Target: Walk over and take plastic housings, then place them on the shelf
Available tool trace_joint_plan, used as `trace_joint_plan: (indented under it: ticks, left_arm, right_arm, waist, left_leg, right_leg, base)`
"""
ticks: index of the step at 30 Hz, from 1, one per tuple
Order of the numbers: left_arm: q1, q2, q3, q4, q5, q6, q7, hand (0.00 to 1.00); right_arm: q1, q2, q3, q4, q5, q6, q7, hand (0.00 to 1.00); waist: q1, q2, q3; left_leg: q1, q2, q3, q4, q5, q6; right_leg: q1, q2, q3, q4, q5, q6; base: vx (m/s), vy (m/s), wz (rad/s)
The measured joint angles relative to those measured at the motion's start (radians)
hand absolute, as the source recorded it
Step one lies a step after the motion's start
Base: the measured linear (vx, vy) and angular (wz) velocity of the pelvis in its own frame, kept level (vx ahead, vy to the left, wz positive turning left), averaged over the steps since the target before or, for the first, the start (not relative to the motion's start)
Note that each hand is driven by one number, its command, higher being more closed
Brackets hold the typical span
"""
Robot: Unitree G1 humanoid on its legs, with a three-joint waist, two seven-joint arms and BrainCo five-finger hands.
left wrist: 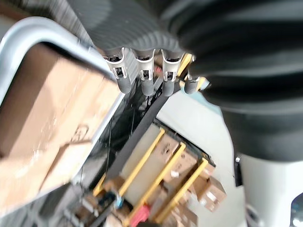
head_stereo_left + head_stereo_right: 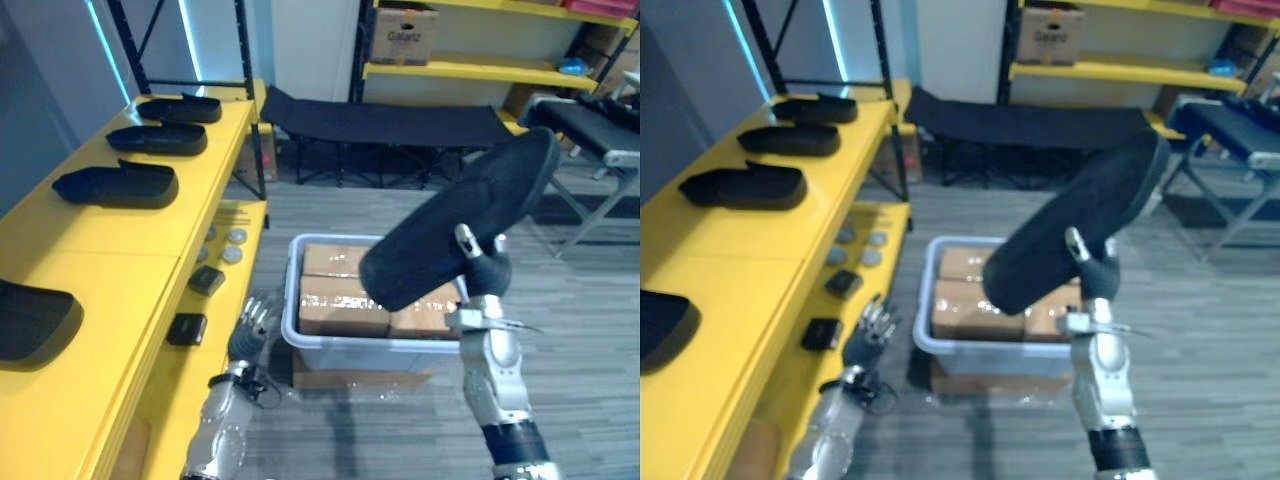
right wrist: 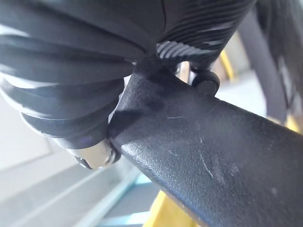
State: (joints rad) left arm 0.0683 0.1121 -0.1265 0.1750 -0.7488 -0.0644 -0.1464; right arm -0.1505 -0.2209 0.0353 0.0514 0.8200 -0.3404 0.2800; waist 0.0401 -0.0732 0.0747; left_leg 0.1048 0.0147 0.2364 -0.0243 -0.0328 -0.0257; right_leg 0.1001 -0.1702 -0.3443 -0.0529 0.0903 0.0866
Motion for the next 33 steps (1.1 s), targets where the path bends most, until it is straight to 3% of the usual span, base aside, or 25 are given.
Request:
trace_joint_plan:
  ticks: [3,6,10,16,25,29,33]
  left_arm:
    - [-0.036,0.009,-0.004,0.047,-0.021,0.068,-0.097,0.00]
    - [-0.100,0.048,-0.006,0.143,-0.032,0.142,-0.183,0.00]
    - [-0.183,0.099,-0.014,0.210,-0.040,0.208,-0.295,0.00]
    - [-0.294,0.161,-0.054,0.212,-0.131,0.296,-0.496,0.00]
    - [-0.338,0.195,-0.053,0.350,-0.253,0.357,-0.499,0.00]
    - [-0.326,0.192,-0.040,0.462,-0.315,0.333,-0.440,0.00]
    - [-0.277,0.191,-0.019,0.523,-0.314,0.313,-0.439,0.00]
  right_arm:
    - [-0.023,0.000,0.031,0.000,0.170,0.065,0.185,1.00]
    - [-0.033,0.000,0.083,0.001,0.230,0.125,0.318,1.00]
    - [-0.040,-0.005,0.129,0.017,0.235,0.189,0.411,1.00]
    - [-0.043,-0.026,0.155,0.098,0.236,0.225,0.538,1.00]
    - [-0.061,-0.077,0.170,0.128,0.248,0.229,0.605,1.00]
    - [-0.062,-0.069,0.171,0.175,0.248,0.229,0.616,1.00]
    - [-0.064,-0.064,0.170,0.183,0.248,0.236,0.616,1.00]
  waist:
    - [0.000,0.002,-0.002]
    - [-0.005,0.008,-0.008]
    - [-0.024,0.008,-0.009]
    - [-0.039,0.008,-0.009]
    - [-0.056,0.008,-0.009]
    - [-0.057,0.008,-0.009]
    - [-0.059,0.007,-0.009]
  left_leg:
    - [0.002,0.002,0.009,-0.010,0.008,-0.003]
    - [0.019,0.005,0.018,-0.043,0.024,-0.008]
    - [0.028,0.007,0.018,-0.054,0.032,-0.010]
    - [0.029,0.005,0.020,-0.054,0.032,-0.010]
    - [0.023,0.004,0.034,-0.054,0.033,-0.010]
    - [0.026,-0.002,0.034,-0.054,0.034,-0.008]
    - [0.024,-0.010,0.023,-0.055,0.039,0.000]
  right_leg:
    - [0.002,0.005,0.013,-0.015,0.004,0.006]
    - [0.003,0.012,0.017,-0.023,0.006,0.008]
    - [0.003,0.015,0.017,-0.024,0.006,0.008]
    - [0.003,0.014,0.020,-0.025,0.006,0.008]
    - [-0.015,0.017,0.040,-0.025,0.014,0.008]
    - [-0.013,0.015,0.039,-0.026,0.018,0.014]
    - [-0.009,0.009,0.021,-0.030,0.024,0.022]
  base:
    - [-0.01,-0.015,-0.07]
    - [0.01,-0.027,-0.11]
    - [0.00,-0.002,-0.01]
    - [0.00,-0.001,-0.01]
    - [-0.01,0.001,-0.05]
    - [0.00,0.000,0.00]
    - [-0.02,0.009,0.07]
